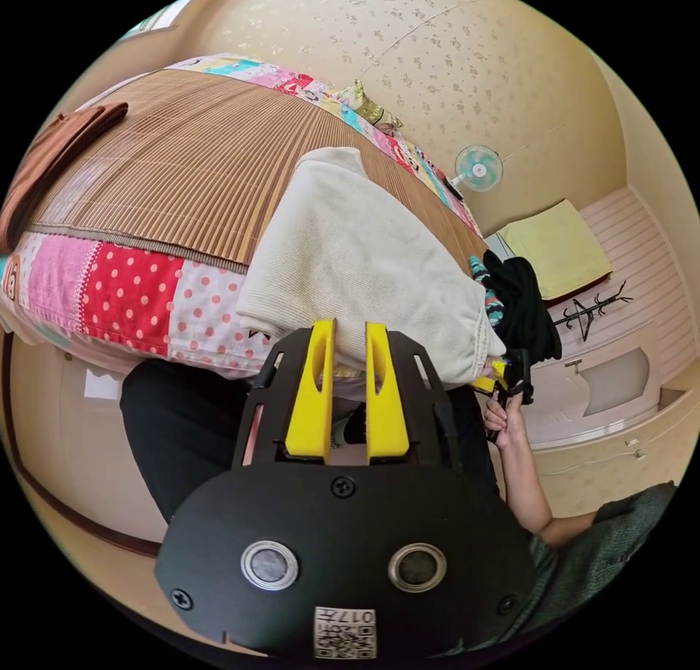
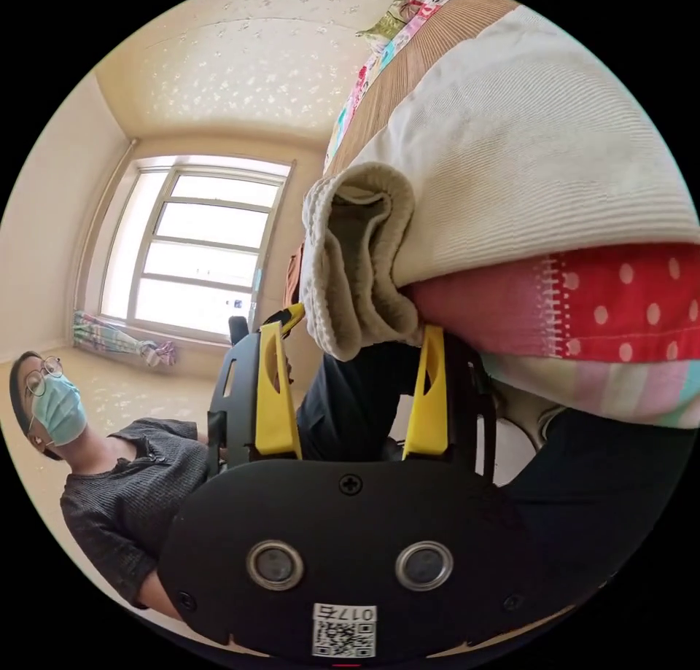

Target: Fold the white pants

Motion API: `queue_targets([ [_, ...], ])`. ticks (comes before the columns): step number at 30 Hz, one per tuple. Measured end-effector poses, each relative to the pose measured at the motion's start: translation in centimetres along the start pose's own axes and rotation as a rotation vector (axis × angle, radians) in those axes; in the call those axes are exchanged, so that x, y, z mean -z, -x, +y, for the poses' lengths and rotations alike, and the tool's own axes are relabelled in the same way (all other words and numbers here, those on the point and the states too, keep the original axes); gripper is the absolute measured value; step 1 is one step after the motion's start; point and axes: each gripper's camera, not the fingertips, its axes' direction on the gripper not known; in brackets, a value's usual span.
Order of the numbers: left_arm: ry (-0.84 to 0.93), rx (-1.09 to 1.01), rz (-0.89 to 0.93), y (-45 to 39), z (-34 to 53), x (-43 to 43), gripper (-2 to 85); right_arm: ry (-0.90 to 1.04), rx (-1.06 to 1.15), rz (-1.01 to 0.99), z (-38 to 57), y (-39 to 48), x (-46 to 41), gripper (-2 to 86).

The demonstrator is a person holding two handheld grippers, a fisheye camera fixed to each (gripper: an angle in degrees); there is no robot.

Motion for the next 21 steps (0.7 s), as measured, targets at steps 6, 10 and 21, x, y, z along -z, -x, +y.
queue_targets([
  [6, -0.012, 0.019, 0.034, 3.1, -0.1, 3.6, 7.9, 0.079, 0.202, 0.062, -4.9, 7.1, -0.3, 5.0],
  [10, -0.147, -0.019, 0.110, 4.6, 0.8, 7.8, 6.8, 0.070, 0.563, 0.222, -9.3, 18.3, 1.5, 2.7],
  [21, -0.364, 0.111, 0.140, 13.2, 1.4, 17.5, 18.7, -0.050, 0.048, 0.488, -19.2, -0.3, 9.6, 3.3],
])
